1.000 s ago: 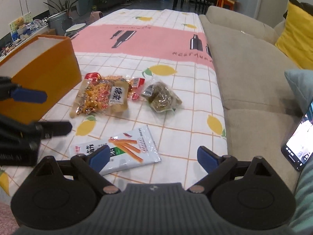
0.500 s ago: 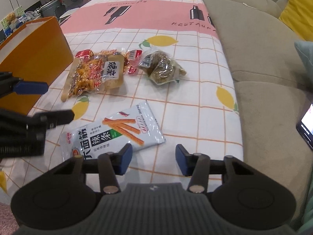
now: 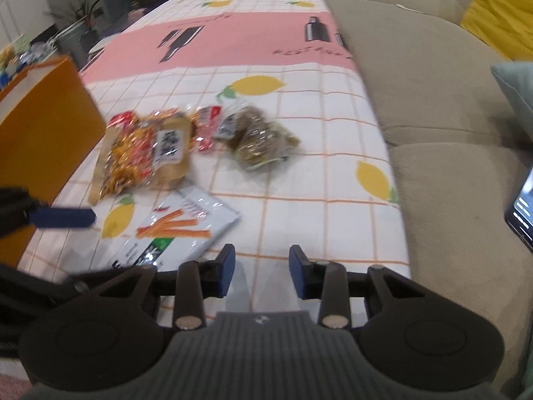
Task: Organize snacks
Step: 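Grasp the white noodle-stick packet with the left tool and lift it, then grasp the peanut bag with the right tool while the left tool holds the noodle-stick packet, then carry the noodle-stick packet and peanut bag over the orange box with both tools, then open both tools to drop the two packets into the box, then withdraw both tools from the box toward the red meat-stick packet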
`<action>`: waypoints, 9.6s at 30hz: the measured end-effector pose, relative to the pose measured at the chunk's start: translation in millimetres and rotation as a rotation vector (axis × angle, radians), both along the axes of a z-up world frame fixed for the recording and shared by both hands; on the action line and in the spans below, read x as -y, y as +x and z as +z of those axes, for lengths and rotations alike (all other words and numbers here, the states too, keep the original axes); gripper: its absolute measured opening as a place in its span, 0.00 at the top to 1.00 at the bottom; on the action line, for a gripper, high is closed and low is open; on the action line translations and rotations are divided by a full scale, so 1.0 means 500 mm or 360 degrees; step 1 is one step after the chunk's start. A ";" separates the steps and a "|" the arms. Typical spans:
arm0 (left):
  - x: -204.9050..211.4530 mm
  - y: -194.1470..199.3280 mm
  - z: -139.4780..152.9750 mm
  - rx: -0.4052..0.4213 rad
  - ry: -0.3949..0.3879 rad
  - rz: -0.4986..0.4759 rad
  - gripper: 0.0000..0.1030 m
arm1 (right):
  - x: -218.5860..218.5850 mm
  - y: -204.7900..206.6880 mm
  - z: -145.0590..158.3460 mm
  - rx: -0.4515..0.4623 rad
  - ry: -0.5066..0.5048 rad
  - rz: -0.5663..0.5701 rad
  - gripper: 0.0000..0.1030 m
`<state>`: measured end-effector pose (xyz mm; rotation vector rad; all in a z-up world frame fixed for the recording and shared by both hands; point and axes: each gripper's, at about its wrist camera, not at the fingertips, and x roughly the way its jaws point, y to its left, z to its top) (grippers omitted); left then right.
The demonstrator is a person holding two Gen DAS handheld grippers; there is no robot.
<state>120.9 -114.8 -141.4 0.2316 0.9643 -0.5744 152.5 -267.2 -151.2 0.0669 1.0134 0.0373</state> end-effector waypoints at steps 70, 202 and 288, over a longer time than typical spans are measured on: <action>-0.153 0.005 0.099 0.0125 -0.0030 0.0722 0.48 | -0.235 0.083 0.008 0.0399 -0.0325 0.0781 0.47; -0.404 0.049 0.310 0.0240 -0.0199 0.0896 0.48 | -0.376 0.046 0.363 0.0677 0.0194 0.0794 0.81; -0.225 -0.019 0.270 0.0272 -0.0202 0.0610 0.24 | -0.132 -0.018 0.223 0.0297 0.0202 0.0295 0.31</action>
